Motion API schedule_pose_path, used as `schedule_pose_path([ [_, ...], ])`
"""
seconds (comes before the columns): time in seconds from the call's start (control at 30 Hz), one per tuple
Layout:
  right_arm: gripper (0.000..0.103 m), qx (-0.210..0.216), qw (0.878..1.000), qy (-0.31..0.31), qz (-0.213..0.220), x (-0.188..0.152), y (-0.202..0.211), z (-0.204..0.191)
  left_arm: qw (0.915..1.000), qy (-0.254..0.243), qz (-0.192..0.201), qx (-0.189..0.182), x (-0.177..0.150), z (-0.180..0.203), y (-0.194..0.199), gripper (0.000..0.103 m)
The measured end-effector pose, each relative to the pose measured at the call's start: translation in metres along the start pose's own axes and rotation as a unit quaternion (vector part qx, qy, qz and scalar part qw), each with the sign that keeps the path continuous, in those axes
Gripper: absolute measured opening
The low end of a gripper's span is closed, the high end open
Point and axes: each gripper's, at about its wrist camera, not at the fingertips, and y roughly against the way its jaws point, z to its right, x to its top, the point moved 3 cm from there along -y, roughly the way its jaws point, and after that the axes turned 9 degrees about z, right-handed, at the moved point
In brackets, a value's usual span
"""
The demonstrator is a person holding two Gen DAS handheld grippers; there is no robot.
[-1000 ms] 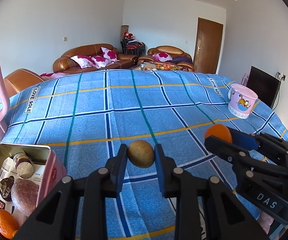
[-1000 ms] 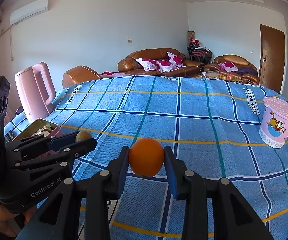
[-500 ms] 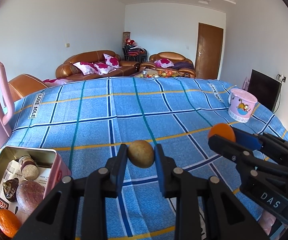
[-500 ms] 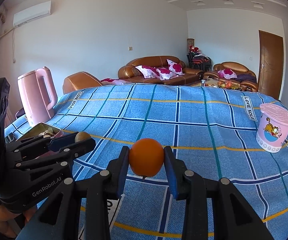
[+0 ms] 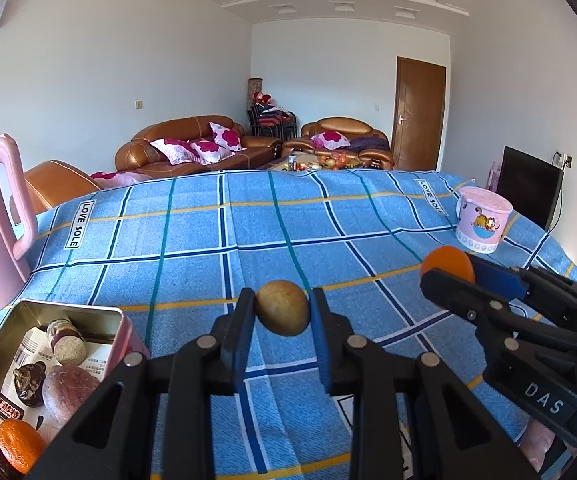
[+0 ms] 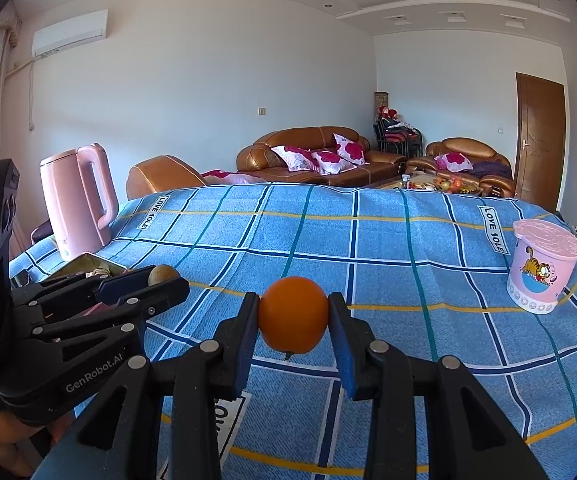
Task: Organize fruits
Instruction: 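Lift the brown fruit with the left tool while the right tool lifts the orange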
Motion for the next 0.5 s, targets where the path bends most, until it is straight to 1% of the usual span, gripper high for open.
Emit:
schedule_pose_path([
  [0.5, 0.037, -0.002, 1.0, 0.005, 0.025, 0.0018, 0.0092, -0.0017, 0.9997, -0.005, 0.025, 0.006, 0.0022, 0.0015, 0.0089, 0.029],
])
